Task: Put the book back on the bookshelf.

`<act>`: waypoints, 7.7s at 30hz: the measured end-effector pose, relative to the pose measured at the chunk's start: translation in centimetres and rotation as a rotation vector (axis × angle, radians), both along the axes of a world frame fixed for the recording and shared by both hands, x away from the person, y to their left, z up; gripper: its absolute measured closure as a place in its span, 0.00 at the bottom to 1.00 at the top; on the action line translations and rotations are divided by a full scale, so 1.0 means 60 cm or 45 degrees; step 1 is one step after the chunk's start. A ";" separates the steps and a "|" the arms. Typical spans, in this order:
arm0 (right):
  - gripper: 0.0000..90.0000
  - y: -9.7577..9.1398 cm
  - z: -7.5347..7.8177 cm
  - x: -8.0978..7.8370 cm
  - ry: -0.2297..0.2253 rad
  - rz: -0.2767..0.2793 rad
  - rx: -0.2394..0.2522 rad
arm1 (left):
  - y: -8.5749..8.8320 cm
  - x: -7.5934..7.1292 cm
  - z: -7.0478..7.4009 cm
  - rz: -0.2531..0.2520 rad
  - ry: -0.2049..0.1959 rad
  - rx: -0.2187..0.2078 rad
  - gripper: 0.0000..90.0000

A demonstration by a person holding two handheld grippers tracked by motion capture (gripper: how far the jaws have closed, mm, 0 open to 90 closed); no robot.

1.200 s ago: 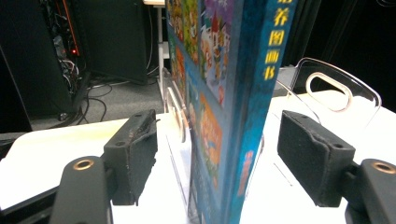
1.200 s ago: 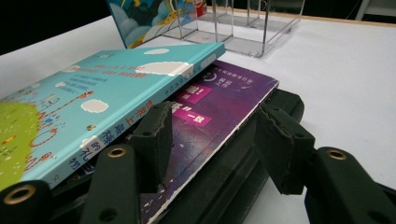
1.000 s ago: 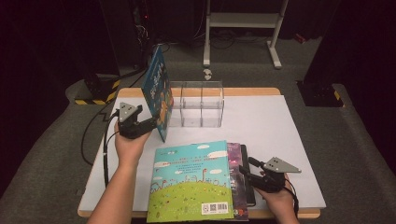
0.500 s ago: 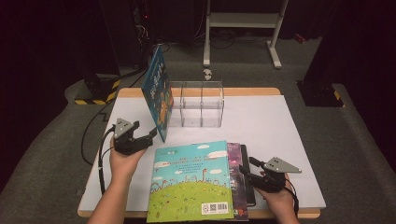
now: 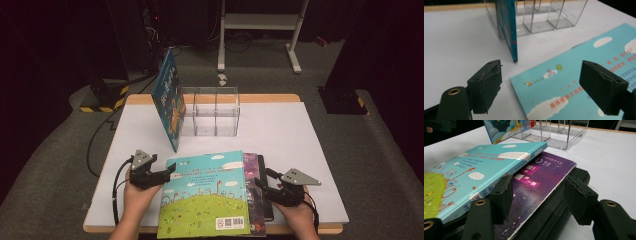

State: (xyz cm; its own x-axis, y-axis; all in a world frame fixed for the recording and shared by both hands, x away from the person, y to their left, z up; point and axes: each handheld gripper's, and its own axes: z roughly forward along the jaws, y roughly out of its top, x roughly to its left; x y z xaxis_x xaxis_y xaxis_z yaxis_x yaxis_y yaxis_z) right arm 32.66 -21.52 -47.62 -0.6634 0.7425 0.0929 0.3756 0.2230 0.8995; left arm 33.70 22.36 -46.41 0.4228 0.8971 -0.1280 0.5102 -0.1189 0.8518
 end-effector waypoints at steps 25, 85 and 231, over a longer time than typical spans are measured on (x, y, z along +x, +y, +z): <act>0.36 0.056 0.017 -0.025 -0.011 0.072 -0.091 | -0.004 -0.063 -0.065 -0.081 0.244 -0.126 0.16; 0.40 0.011 -0.003 0.003 0.148 -0.047 0.006 | -0.066 -0.075 -0.048 -0.239 0.093 -0.174 0.27; 0.39 -0.012 0.106 0.027 0.034 -0.188 0.040 | -0.125 0.012 0.060 -0.254 -0.139 -0.243 0.44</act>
State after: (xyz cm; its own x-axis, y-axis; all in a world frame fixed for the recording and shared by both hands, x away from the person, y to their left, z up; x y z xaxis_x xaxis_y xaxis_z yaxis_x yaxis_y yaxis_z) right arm 34.28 -22.26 -41.23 -0.5442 0.8283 0.1334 0.4260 0.1358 0.8945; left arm 34.42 14.84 -42.83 0.6087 0.7593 -0.2302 0.3968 -0.0401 0.9170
